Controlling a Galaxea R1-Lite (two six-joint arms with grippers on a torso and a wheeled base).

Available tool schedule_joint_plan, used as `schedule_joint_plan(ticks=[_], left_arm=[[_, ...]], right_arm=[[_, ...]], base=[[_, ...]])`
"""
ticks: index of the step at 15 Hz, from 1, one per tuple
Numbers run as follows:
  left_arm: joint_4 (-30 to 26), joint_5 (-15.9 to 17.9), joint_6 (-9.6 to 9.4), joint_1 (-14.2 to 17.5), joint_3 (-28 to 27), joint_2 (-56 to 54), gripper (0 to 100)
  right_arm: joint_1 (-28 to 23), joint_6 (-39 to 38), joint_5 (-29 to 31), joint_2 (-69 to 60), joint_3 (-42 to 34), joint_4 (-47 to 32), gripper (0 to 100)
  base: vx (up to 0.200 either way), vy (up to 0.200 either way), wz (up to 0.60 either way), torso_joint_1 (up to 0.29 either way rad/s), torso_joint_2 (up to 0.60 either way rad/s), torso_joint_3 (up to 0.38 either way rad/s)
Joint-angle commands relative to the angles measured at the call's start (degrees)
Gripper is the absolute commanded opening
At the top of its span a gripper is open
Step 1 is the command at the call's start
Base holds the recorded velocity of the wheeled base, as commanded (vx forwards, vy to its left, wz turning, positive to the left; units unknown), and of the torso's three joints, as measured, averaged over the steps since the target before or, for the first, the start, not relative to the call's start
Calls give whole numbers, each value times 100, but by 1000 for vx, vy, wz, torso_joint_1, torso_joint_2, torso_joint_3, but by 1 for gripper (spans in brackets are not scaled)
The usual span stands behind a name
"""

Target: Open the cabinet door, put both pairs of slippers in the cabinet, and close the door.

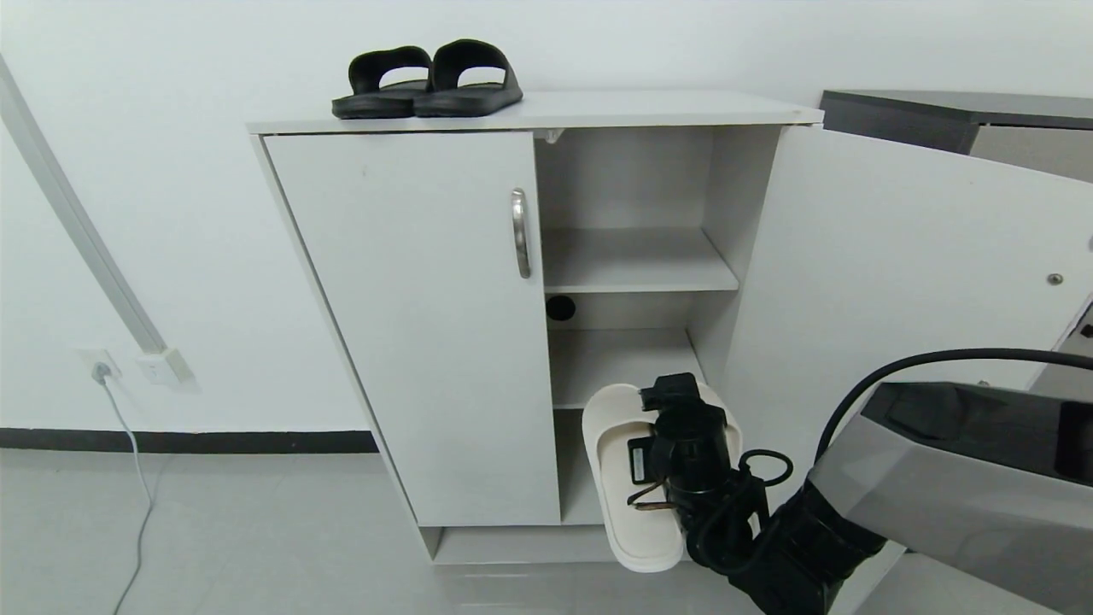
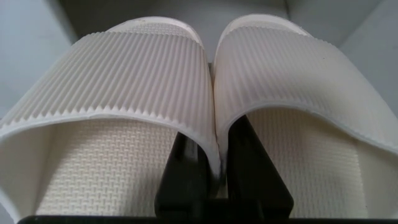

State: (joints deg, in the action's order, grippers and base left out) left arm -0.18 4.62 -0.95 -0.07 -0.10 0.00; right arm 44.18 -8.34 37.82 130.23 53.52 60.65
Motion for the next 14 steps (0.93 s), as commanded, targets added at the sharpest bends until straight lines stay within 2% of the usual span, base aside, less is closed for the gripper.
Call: schedule_joint_plan(ticks=[1,5,11,12,14], left_arm=[[1,4,-2,-1,1,9,0],[1,4,-10,-1,1,9,0],[1,-5,-2,-1,1,9,0],[1,-5,7,-1,1,9,0],[1,-14,7,-1,1,9,0]], right_arm=[[-15,-1,-2,99,71,0,0],[-15,8,-11,116,106,8,0],[-67,78,24,266,265,422,0],[-67,157,68,275,256,545,0],[-58,702,244,406,221,1485,0]], base=[[0,0,0,0,0,0],[0,0,0,5,2,-170],[0,0,0,2,2,-189],[0,0,0,12,2,-85],[0,0,0,0,0,0]])
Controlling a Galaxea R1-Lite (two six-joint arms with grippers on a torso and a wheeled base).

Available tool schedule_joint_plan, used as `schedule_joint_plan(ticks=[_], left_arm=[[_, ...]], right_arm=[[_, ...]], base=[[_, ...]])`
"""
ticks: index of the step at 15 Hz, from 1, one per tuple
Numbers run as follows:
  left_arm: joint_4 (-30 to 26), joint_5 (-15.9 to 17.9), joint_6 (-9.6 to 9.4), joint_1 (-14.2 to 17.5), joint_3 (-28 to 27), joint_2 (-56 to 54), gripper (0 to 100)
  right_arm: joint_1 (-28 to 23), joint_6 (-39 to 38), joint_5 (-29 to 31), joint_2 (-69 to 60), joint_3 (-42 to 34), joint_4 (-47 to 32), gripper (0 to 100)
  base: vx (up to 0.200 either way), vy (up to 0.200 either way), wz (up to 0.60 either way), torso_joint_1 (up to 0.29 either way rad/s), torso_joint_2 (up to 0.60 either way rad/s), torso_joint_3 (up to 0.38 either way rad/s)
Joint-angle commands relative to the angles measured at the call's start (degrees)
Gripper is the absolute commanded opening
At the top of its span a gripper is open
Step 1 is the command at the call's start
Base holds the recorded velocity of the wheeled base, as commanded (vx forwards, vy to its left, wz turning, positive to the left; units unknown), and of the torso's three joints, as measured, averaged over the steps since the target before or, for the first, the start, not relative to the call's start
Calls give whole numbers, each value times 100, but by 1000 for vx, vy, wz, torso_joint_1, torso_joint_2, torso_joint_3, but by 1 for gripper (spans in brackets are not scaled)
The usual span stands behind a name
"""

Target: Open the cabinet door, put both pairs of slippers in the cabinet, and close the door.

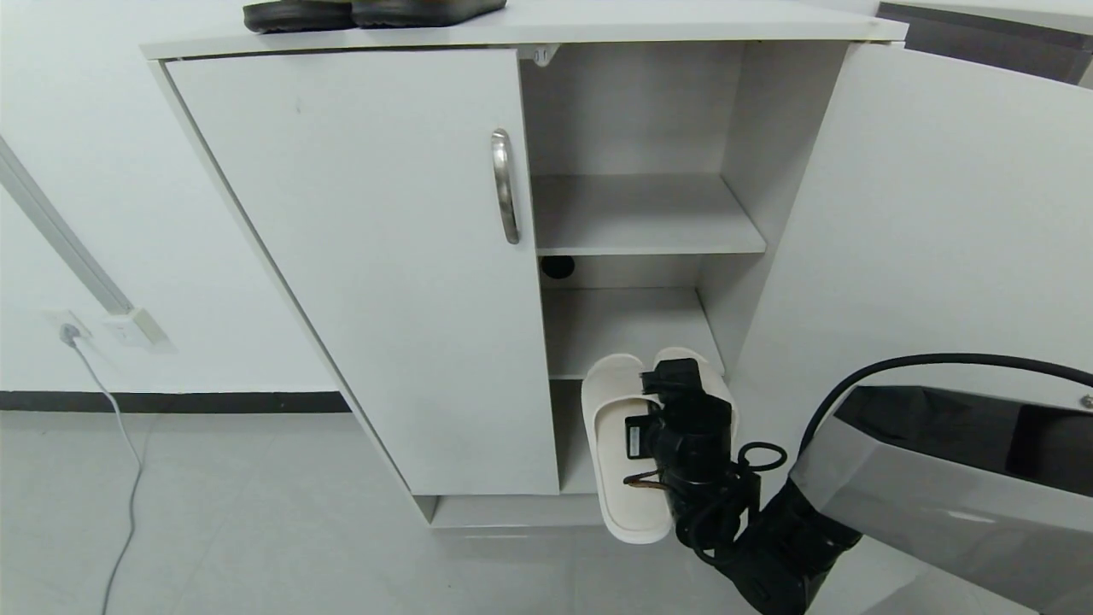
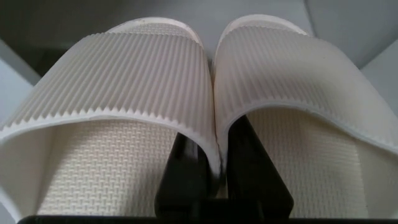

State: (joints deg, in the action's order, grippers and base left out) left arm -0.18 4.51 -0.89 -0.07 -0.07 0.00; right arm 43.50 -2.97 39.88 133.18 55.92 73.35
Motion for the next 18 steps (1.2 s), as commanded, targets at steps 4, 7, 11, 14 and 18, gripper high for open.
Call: schedule_joint_plan(ticks=[4,7,11,14,18], left_arm=[[1,-3,1,-1,-1,9,0],[1,-3,1,-1,-1,9,0],[1,-3,1,-1,-1,9,0],[1,6,-8,-1,-1,9,0],[1,-3,1,-1,-1,9,0]], right_arm=[[1,394,3,322,-90,575,0],[1,377,-6,322,-90,575,0],[1,377,-6,322,-90,566,0],[1,377,-6,322,-90,566,0],[10,377,-6,331,-81,531,0]], base=[[0,0,0,0,0,0],[0,0,0,0,0,0],[0,0,0,0,0,0],[200,0,0,-1,2,1],[200,0,0,5,2,4]])
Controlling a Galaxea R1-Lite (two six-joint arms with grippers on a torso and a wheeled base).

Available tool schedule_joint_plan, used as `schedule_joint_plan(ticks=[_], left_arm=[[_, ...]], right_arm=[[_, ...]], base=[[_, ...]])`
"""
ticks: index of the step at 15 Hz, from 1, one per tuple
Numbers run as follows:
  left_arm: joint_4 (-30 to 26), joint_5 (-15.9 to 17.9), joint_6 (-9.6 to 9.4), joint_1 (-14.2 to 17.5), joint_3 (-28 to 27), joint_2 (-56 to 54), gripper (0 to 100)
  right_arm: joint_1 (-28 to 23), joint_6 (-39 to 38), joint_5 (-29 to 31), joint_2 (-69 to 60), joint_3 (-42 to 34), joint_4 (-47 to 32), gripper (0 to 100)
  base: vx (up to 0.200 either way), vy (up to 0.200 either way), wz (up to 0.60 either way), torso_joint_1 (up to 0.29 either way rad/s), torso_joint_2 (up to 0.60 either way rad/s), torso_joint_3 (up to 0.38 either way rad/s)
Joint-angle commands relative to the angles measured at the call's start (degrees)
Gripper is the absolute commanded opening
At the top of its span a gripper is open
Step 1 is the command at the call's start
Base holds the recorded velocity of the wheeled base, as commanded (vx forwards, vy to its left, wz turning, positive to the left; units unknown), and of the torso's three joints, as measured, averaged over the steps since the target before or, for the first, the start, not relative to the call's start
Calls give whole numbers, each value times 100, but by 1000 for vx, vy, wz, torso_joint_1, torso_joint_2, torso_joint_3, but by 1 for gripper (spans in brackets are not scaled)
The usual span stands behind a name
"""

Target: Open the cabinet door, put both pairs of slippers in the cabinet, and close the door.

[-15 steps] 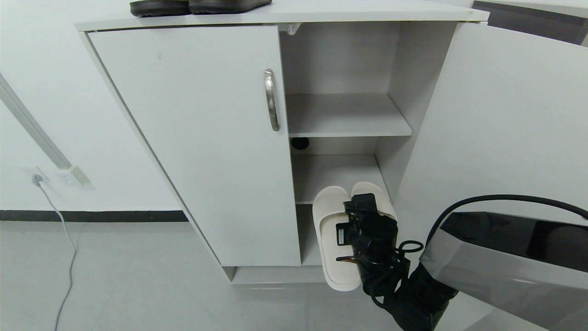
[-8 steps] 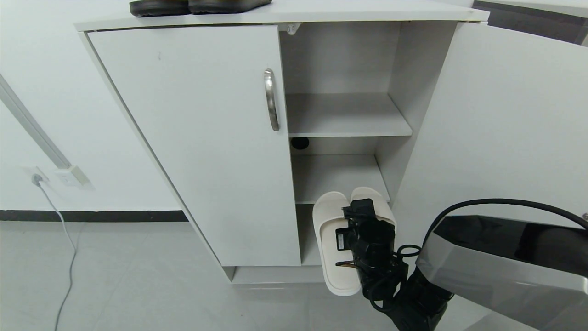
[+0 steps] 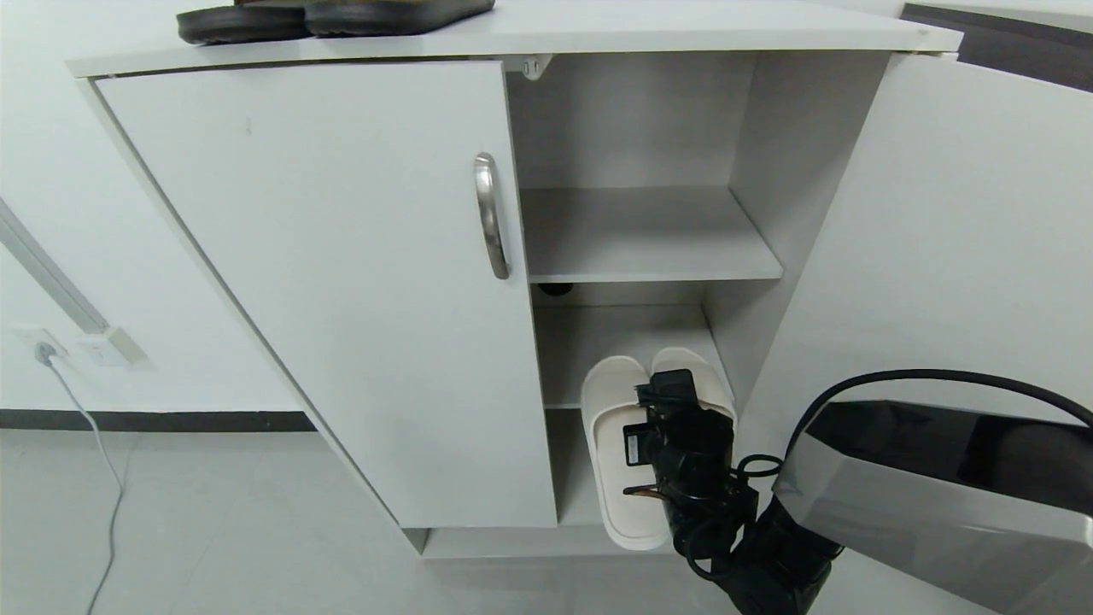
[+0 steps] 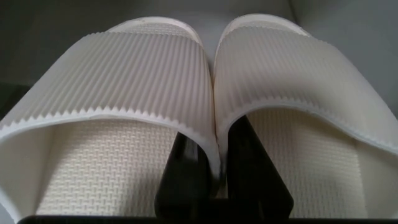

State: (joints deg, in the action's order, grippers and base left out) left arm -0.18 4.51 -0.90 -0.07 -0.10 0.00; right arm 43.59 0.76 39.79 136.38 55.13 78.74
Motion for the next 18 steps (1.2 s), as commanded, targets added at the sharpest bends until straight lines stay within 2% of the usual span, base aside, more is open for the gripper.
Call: schedule_joint_plan(ticks=[1,4,6,15,18], left_arm=[[1,-3,2,-1,1,9,0],[1,-3,2,-1,1,9,0],[1,-3,2,-1,1,9,0],[1,-12,2,-1,1,9,0],[1,-12,2,-1,1,0,0]], right_arm=[[-9,4,2,21,7,-60,0],[-97,12,-6,302,341,-140,0],[-149,-5,-24,319,684,-535,0],[-659,-163,-156,838,3101,-2398,0],[-729,-163,-209,1040,3558,-2609,0]], base=[[0,0,0,0,0,0],[0,0,0,0,0,0],[0,0,0,0,0,0],[0,0,0,0,0,0],[0,0,0,0,0,0]])
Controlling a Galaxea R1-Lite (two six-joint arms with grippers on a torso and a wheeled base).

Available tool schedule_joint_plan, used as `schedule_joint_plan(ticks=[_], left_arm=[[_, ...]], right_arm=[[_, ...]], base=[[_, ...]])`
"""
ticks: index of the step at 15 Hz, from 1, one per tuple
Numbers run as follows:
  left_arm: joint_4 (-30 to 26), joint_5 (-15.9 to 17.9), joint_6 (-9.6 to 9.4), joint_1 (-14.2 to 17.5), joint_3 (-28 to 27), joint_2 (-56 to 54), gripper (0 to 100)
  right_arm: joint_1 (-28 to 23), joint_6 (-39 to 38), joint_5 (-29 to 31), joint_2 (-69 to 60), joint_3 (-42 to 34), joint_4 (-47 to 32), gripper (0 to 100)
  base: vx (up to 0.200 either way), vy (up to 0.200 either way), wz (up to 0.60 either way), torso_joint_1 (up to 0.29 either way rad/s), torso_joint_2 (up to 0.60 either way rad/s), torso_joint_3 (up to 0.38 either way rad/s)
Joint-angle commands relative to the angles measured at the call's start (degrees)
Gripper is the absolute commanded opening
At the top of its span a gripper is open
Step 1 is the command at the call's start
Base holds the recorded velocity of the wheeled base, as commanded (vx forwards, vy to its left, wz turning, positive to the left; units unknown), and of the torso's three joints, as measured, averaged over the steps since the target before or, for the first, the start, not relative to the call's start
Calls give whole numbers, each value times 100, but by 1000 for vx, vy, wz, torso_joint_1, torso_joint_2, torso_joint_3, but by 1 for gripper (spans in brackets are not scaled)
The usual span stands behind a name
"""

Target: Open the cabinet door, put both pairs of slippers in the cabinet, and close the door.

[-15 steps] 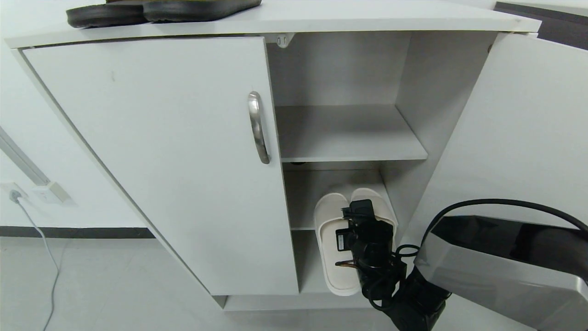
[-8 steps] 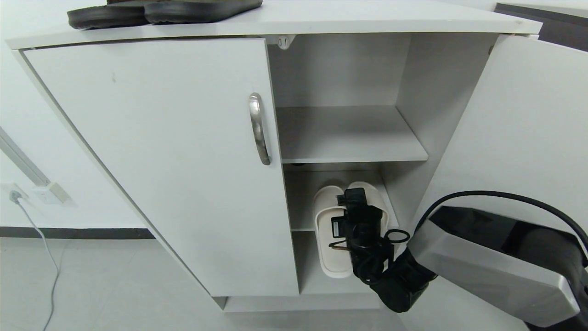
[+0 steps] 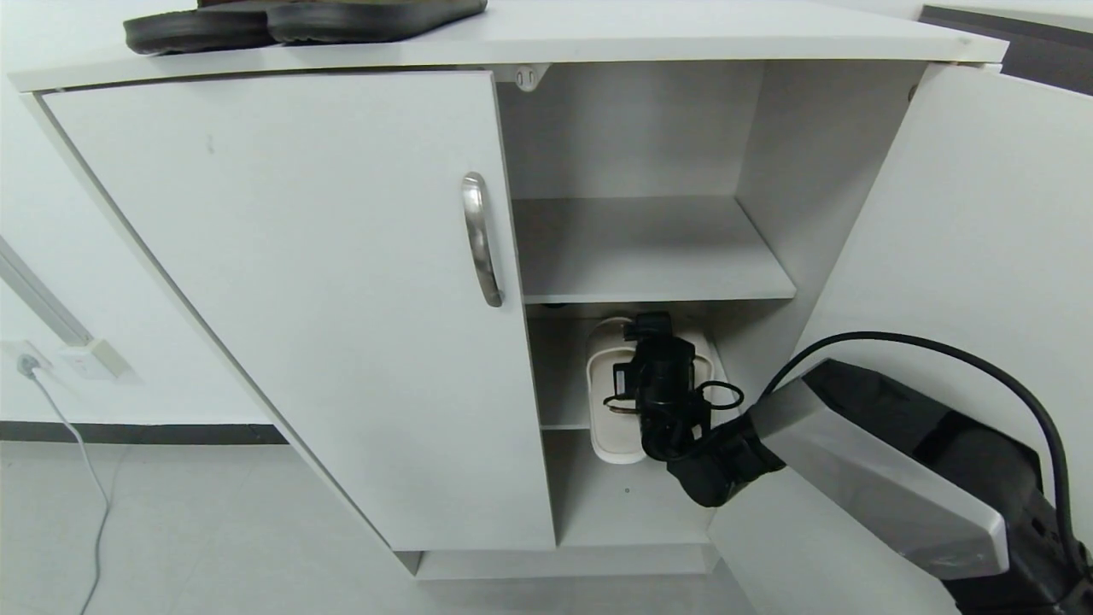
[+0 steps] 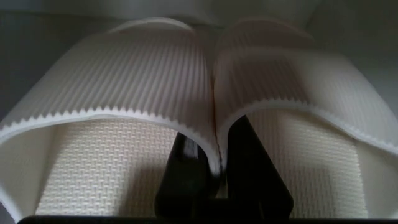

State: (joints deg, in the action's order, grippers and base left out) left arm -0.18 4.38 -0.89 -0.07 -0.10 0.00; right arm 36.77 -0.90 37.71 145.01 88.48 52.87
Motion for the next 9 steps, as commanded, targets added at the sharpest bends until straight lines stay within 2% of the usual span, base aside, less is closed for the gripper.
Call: schedule_joint_plan(ticks=[1,5,9], left_arm=[[1,2,1,-1,1,9,0],[1,2,1,-1,1,0,0],[1,-7,1,-1,1,0,0]], right_arm=[[-73,2,-106,212,301,-31,0],[-152,-6,-273,274,600,-242,0],[-187,-314,-448,282,969,-866,0]], base=[[0,0,0,0,0,0],[0,0,0,0,0,0],[0,0,0,0,0,0]])
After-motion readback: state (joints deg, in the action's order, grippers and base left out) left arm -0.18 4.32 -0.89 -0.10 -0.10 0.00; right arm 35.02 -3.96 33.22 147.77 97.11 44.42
